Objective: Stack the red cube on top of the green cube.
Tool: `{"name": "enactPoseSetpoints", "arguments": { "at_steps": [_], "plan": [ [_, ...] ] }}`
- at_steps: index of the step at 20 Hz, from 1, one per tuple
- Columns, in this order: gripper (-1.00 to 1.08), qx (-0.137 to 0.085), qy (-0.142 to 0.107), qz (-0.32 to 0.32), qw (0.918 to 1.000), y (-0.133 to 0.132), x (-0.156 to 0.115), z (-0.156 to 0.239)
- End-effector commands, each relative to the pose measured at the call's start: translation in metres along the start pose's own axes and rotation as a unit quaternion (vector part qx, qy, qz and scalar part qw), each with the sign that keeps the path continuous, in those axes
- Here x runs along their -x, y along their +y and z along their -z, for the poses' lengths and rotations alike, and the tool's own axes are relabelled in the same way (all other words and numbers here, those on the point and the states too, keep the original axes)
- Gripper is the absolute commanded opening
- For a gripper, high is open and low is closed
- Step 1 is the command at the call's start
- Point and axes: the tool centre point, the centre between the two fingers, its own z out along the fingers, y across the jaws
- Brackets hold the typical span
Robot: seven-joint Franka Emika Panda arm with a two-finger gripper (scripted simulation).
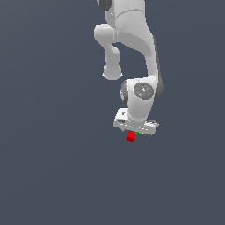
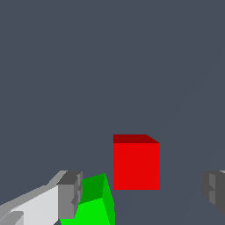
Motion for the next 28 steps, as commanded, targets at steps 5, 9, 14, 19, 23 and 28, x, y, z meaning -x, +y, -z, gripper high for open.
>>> {"name": "enactPoseSetpoints", "arguments": {
  "at_steps": [5,9,14,19,23,28],
  "plan": [
    [1.0,0.0,0.0,0.0,1.0,0.0,0.001,-0.018],
    [1.0,0.0,0.0,0.0,1.0,0.001,0.001,-0.039],
    [1.0,0.0,0.0,0.0,1.0,0.001,0.0,-0.049],
    [-1.0,0.0,0.0,0.0,1.0,0.001,0.0,-0.049],
    [-1.0,0.0,0.0,0.0,1.0,0.001,0.0,-0.049],
    [-1.0,0.0,0.0,0.0,1.0,0.001,0.0,-0.048]
  ]
}}
